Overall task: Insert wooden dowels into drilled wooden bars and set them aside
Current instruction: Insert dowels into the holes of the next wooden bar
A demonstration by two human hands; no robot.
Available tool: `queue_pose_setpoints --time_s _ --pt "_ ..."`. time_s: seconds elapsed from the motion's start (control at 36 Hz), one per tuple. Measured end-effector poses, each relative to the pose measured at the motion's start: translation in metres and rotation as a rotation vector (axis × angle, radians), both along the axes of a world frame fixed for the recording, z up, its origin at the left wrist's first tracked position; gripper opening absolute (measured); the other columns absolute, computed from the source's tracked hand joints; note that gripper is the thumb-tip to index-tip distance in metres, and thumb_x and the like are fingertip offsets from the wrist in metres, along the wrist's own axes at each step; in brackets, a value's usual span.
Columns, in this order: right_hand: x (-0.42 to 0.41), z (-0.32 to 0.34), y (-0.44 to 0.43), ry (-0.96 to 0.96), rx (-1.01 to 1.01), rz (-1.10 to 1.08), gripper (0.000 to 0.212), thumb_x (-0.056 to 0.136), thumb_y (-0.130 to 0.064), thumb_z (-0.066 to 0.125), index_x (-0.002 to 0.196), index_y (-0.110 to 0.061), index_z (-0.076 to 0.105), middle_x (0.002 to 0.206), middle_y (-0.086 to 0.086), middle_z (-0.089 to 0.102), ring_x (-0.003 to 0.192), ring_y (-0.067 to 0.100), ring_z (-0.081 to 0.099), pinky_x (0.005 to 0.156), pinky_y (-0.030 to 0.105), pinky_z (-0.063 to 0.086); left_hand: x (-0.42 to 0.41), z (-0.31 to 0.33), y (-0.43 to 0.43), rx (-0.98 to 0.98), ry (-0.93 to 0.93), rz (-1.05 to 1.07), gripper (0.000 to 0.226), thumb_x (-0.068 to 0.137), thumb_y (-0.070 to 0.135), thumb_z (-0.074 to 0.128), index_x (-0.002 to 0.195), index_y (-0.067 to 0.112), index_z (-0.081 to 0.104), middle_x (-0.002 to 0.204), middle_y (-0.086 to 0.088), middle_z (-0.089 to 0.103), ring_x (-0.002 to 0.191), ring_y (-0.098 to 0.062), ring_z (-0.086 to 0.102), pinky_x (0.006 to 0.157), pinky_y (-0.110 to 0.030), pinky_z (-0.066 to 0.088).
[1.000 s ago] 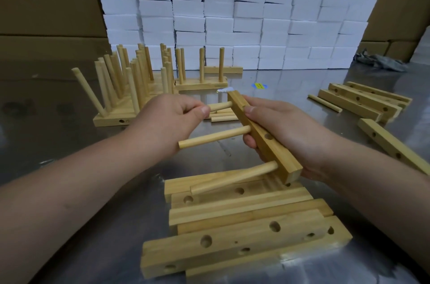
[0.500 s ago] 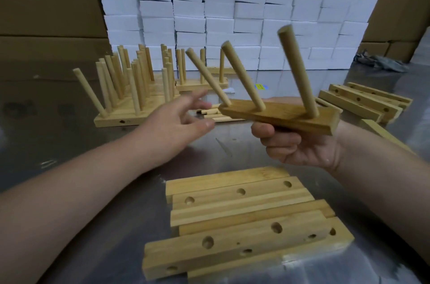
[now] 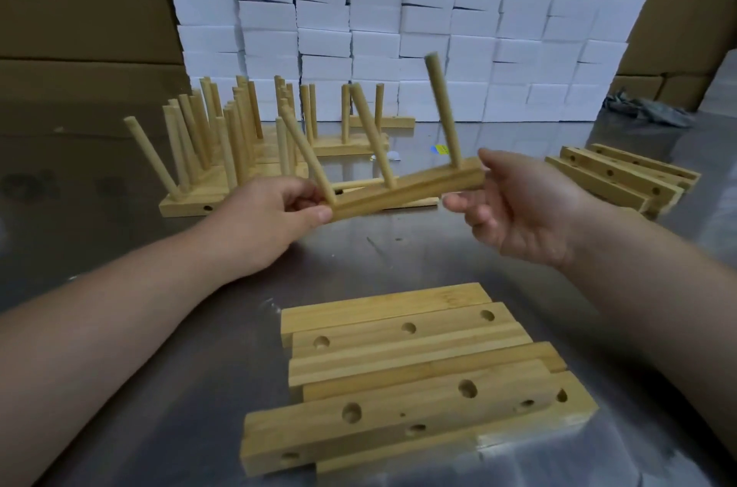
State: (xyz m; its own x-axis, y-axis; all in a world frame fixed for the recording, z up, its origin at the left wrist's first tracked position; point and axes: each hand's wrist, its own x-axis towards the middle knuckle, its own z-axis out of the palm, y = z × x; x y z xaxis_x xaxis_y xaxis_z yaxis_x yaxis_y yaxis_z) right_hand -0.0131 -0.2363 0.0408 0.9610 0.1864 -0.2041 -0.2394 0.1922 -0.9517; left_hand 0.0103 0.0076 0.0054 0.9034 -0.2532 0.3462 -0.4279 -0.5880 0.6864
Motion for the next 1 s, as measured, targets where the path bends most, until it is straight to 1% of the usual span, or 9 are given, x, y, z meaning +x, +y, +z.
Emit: queue_pose_setpoints --time_s 0.11,0.22,0.36,0.44,0.58,0.81,0.86,0.94,1.0 --pt "0.001 -0.006 -0.002 -0.154 -0.371 -0.209 0.021 0.097 -0.019 0.038 0.098 -0.011 0.058 0.053 0.007 0.064 0.035 0.014 0.048 0.036 0.017 0.038 0.004 -0.001 0.007 0.101 0.057 0.046 0.018 0.085 0.031 0.063 0.069 0.039 0.059 0.068 0.017 0.06 0.061 0.007 0.051 0.054 -0.01 0.032" --pt "0.001 -0.014 0.003 -0.281 -0.636 -0.21 0.019 0.091 -0.014 0.045 0.082 -0.018 0.061 0.048 -0.003 0.061 0.037 0.012 0.047 0.044 0.022 0.041 0.006 -0.004 0.005 0.145 0.079 0.061 0.018 0.084 0.031 0.065 0.068 0.037 0.059 0.062 0.022 0.06 0.059 0.01 0.052 0.052 -0.011 0.031" --pt "0.003 -0.017 -0.001 -0.393 -0.839 -0.149 0.008 0.084 -0.025 0.061 0.09 -0.028 0.065 0.071 -0.004 0.063 0.052 0.008 0.051 0.048 0.018 0.04 0.008 -0.006 0.005 0.098 0.07 0.079 0.014 0.084 0.032 0.065 0.073 0.036 0.057 0.064 0.031 0.06 0.061 0.016 0.052 0.052 -0.009 0.032" --pt "0.006 -0.021 -0.004 -0.467 -0.993 -0.152 0.019 0.083 -0.038 0.065 0.101 -0.037 0.059 0.082 -0.008 0.061 0.06 0.005 0.054 0.051 0.018 0.036 0.01 -0.006 0.005 0.069 0.069 0.094 0.013 0.083 0.032 0.066 0.073 0.035 0.057 0.064 0.024 0.062 0.06 0.015 0.053 0.051 -0.008 0.033" --pt "0.011 -0.025 -0.006 -0.57 -1.13 -0.205 0.026 0.086 -0.039 0.062 0.112 -0.037 0.064 0.076 -0.012 0.055 0.06 0.004 0.049 0.047 0.012 0.031 0.01 -0.007 0.005 0.071 0.055 0.11 0.013 0.082 0.034 0.066 0.072 0.036 0.058 0.071 0.012 0.062 0.065 0.001 0.054 0.057 -0.018 0.035" --pt "0.011 -0.023 -0.007 -0.632 -1.186 -0.172 0.022 0.089 -0.034 0.06 0.11 -0.029 0.065 0.074 -0.008 0.055 0.067 0.008 0.051 0.056 0.021 0.036 0.009 -0.006 0.004 0.035 0.028 0.121 0.012 0.083 0.031 0.066 0.076 0.035 0.057 0.077 0.01 0.06 0.07 -0.003 0.053 0.059 -0.02 0.036" --pt "0.014 -0.021 -0.006 -0.624 -1.16 -0.173 0.025 0.089 -0.032 0.06 0.113 -0.026 0.063 0.079 -0.005 0.058 0.074 0.014 0.056 0.06 0.023 0.039 0.011 -0.007 0.005 -0.001 0.025 0.144 0.005 0.086 0.031 0.062 0.09 0.033 0.062 0.082 0.014 0.059 0.076 -0.001 0.053 0.062 -0.016 0.036" --pt "0.02 -0.018 -0.001 -0.622 -1.209 -0.15 0.024 0.091 -0.033 0.057 0.114 -0.026 0.061 0.084 -0.005 0.058 0.069 0.009 0.051 0.055 0.019 0.034 0.011 -0.007 0.007 -0.024 0.044 0.186 0.033 0.09 0.037 0.055 0.121 0.027 0.058 0.088 0.014 0.059 0.082 -0.006 0.054 0.067 -0.019 0.035" --pt "0.025 -0.011 -0.001 -0.629 -1.227 -0.132 0.018 0.091 -0.033 0.057 0.108 -0.028 0.061 0.081 -0.005 0.057 0.063 0.006 0.047 0.052 0.021 0.032 0.01 -0.006 0.007 -0.049 0.058 0.187 0.037 0.09 0.038 0.053 0.125 0.026 0.056 0.091 0.008 0.063 0.084 -0.01 0.056 0.068 -0.021 0.039"
